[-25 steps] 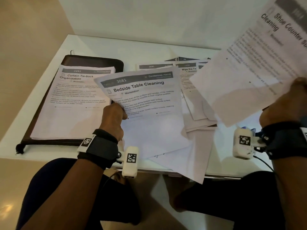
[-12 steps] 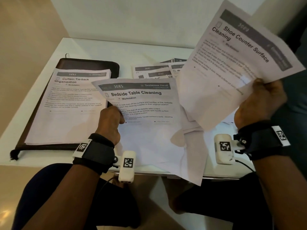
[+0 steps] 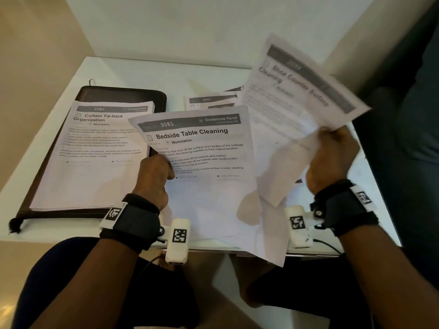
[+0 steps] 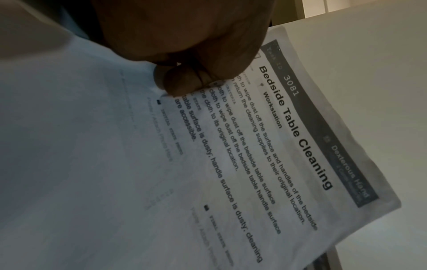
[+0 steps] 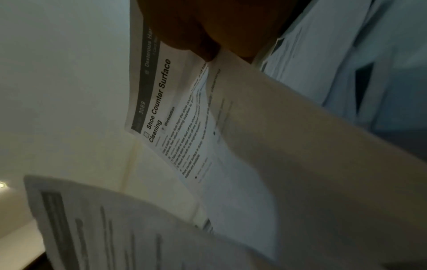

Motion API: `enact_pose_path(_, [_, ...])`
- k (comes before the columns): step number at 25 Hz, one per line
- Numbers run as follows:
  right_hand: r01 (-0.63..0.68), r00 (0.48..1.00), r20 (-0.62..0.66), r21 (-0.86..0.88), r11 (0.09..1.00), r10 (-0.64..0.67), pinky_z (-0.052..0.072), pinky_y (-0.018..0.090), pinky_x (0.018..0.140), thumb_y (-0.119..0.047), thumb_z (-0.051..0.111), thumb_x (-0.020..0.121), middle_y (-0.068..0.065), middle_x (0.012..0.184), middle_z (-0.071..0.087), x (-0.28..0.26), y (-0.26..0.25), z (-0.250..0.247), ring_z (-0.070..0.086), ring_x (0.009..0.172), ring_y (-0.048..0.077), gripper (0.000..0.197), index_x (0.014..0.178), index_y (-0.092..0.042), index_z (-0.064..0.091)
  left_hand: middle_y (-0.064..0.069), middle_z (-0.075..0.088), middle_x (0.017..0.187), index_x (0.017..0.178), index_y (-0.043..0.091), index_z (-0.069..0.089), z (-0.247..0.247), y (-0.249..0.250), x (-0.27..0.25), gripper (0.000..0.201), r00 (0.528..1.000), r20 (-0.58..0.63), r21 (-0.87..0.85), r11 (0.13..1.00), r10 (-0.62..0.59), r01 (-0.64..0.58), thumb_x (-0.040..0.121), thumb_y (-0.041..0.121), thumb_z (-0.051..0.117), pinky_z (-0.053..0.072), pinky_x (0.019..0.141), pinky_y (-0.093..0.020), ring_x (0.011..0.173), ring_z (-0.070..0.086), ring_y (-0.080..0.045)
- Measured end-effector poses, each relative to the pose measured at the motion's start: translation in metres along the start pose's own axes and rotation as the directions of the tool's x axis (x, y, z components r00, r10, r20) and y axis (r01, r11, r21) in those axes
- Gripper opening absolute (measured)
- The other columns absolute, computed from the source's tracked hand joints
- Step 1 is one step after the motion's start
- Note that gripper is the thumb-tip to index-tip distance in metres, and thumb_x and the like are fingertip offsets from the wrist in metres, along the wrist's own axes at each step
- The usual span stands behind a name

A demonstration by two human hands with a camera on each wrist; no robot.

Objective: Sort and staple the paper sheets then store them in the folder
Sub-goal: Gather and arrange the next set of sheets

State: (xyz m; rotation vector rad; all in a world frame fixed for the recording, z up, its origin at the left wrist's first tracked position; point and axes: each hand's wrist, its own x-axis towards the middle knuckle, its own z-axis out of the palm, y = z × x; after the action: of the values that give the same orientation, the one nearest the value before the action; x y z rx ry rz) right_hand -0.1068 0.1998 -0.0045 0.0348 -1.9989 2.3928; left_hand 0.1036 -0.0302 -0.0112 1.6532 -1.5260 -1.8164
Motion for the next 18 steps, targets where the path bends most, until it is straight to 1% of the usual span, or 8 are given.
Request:
enact_pose_path(2, [-0.09, 0.988, 0.12, -0.092, 0.992, 0.1, 0.057, 0.043, 0.081, 0.005, 0.052, 0.092, 0.013, 0.095, 0.071, -0.017, 0.019, 0.014, 0.065, 0.084, 0.023, 0.025, 0.11, 0.003, 0.069, -0.006, 0.06, 0.095, 0.078, 0.0, 0.052, -0.001, -0.002, 0.003, 0.025, 1.0, 0.022, 0.003, 1.0, 0.003, -0.003, 0.087, -0.017, 0.037, 0.036, 0.09, -0.029, 0.099, 0.05, -0.023])
enact_pose_path(5, [-0.154, 0.921, 0.317, -0.238, 0.959, 0.226, 0.059, 0.052, 0.091, 0.001, 0.057, 0.092, 0.013, 0.105, 0.076, -0.043, 0.037, 0.029, 0.072, 0.097, 0.032, 0.023, 0.108, -0.006, 0.072, -0.01, 0.063, 0.119, 0.083, 0.0, 0.057, -0.002, -0.005, 0.01, 0.023, 0.999, 0.049, 0.009, 1.0, -0.001, 0.001, 0.086, -0.017, 0.042, 0.04, 0.093, -0.031, 0.111, 0.052, -0.029])
enact_pose_path(7, [-0.181, 0.868, 0.401, -0.295, 0.938, 0.293, 0.064, 0.04, 0.07, 0.0, 0.058, 0.096, 0.012, 0.099, 0.076, -0.057, 0.04, 0.034, 0.075, 0.084, 0.025, 0.02, 0.111, -0.006, 0.07, -0.011, 0.065, 0.118, 0.094, -0.004, 0.064, -0.003, -0.006, 0.013, 0.022, 0.998, 0.062, -0.008, 1.0, -0.017, 0.018, 0.088, -0.014, 0.046, 0.045, 0.087, -0.029, 0.107, 0.057, -0.029])
enact_pose_path(9, [-0.211, 0.828, 0.447, -0.31, 0.927, 0.338, 0.055, 0.023, 0.055, -0.003, 0.058, 0.099, 0.01, 0.096, 0.076, -0.067, 0.038, 0.037, 0.072, 0.07, 0.013, 0.02, 0.115, -0.008, 0.069, -0.009, 0.063, 0.094, 0.083, 0.0, 0.062, -0.004, -0.006, 0.012, 0.019, 0.998, 0.061, 0.0, 1.0, -0.005, 0.005, 0.09, -0.012, 0.05, 0.047, 0.067, -0.022, 0.085, 0.058, -0.026])
enact_pose_path(11, [-0.225, 0.802, 0.483, -0.302, 0.927, 0.352, 0.056, 0.023, 0.063, -0.007, 0.057, 0.101, 0.006, 0.103, 0.077, -0.07, 0.039, 0.037, 0.075, 0.083, 0.018, 0.022, 0.119, -0.013, 0.069, -0.007, 0.06, 0.083, 0.073, 0.005, 0.056, -0.005, -0.006, 0.014, 0.023, 0.998, 0.052, 0.014, 0.999, 0.043, -0.044, 0.087, -0.013, 0.053, 0.048, 0.064, -0.024, 0.083, 0.059, -0.028])
enact_pose_path(13, [-0.228, 0.793, 0.499, -0.286, 0.931, 0.348, 0.059, 0.026, 0.069, -0.008, 0.056, 0.101, 0.005, 0.107, 0.077, -0.072, 0.036, 0.036, 0.075, 0.093, 0.023, 0.024, 0.121, -0.015, 0.068, -0.008, 0.07, 0.093, 0.092, 0.001, 0.062, -0.005, -0.007, 0.011, 0.021, 0.996, 0.059, -0.025, 0.997, 0.07, -0.068, 0.082, -0.015, 0.053, 0.052, 0.07, -0.031, 0.091, 0.065, -0.03])
enact_pose_path(15, [-0.229, 0.789, 0.507, -0.283, 0.932, 0.348, 0.061, 0.031, 0.073, -0.008, 0.055, 0.102, 0.005, 0.108, 0.077, -0.073, 0.033, 0.037, 0.075, 0.096, 0.025, 0.024, 0.12, -0.015, 0.068, -0.008, 0.075, 0.103, 0.111, 0.004, 0.065, -0.004, -0.008, 0.01, 0.035, 0.993, 0.071, -0.072, 0.993, 0.094, -0.089, 0.082, -0.014, 0.055, 0.056, 0.071, -0.034, 0.095, 0.07, -0.029])
enact_pose_path(18, [-0.227, 0.79, 0.493, -0.318, 0.921, 0.365, 0.062, 0.041, 0.085, -0.013, 0.05, 0.104, 0.003, 0.108, 0.076, -0.066, 0.031, 0.038, 0.073, 0.099, 0.024, 0.024, 0.12, -0.016, 0.068, -0.006, 0.074, 0.111, 0.122, 0.009, 0.064, -0.006, -0.011, 0.011, 0.038, 0.983, 0.078, -0.056, 0.985, 0.165, -0.161, 0.09, -0.011, 0.056, 0.057, 0.07, -0.032, 0.1, 0.071, -0.026])
